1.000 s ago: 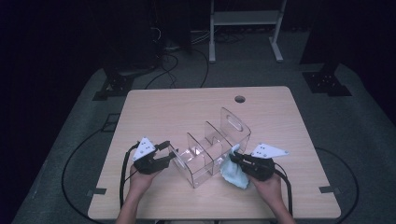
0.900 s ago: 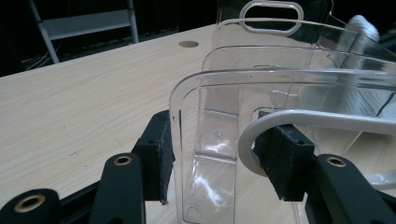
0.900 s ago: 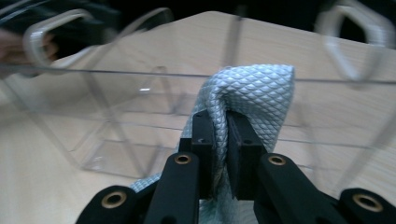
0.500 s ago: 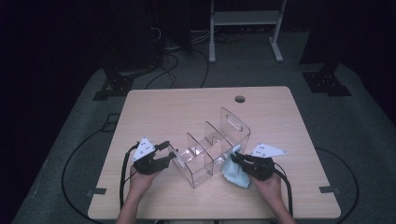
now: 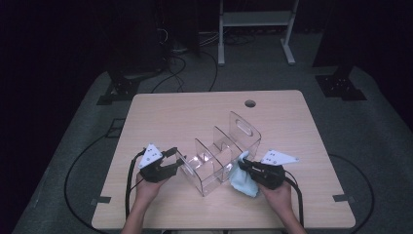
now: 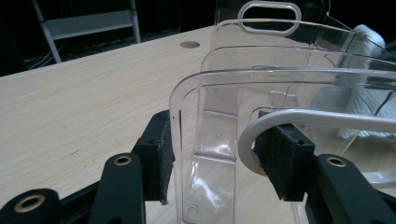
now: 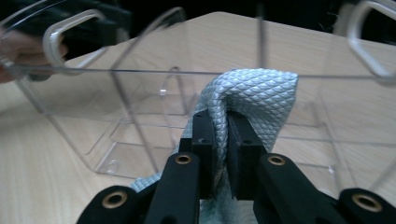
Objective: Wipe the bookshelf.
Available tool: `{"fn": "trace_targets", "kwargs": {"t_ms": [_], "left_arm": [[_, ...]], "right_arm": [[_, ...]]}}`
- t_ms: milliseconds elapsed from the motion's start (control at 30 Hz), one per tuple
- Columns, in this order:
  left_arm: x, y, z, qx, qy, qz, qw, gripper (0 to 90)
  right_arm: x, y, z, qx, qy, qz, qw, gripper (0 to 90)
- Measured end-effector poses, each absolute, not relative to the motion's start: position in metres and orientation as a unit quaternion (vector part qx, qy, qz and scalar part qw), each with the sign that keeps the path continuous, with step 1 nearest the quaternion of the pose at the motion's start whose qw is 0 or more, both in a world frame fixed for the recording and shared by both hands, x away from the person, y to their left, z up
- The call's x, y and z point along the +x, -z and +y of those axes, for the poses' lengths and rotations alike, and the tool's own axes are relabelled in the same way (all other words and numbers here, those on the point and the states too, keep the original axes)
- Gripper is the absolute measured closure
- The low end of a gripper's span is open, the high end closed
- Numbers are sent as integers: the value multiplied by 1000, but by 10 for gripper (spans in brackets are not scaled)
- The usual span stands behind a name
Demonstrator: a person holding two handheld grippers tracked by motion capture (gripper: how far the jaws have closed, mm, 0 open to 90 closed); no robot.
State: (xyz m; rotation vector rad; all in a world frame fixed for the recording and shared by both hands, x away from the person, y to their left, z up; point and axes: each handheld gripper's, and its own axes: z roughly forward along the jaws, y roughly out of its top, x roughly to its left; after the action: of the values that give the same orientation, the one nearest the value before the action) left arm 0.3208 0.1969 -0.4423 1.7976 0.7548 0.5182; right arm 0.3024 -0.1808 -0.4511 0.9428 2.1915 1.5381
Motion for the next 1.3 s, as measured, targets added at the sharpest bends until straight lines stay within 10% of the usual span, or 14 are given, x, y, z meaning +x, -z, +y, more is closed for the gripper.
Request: {"fn": "trace_targets", "kwargs": {"t_ms": [1300], "left_arm": [[320, 442, 195, 752, -216, 317, 535, 475]], "right_arm": [[302, 447, -173, 307, -531, 772, 164, 822]]}}
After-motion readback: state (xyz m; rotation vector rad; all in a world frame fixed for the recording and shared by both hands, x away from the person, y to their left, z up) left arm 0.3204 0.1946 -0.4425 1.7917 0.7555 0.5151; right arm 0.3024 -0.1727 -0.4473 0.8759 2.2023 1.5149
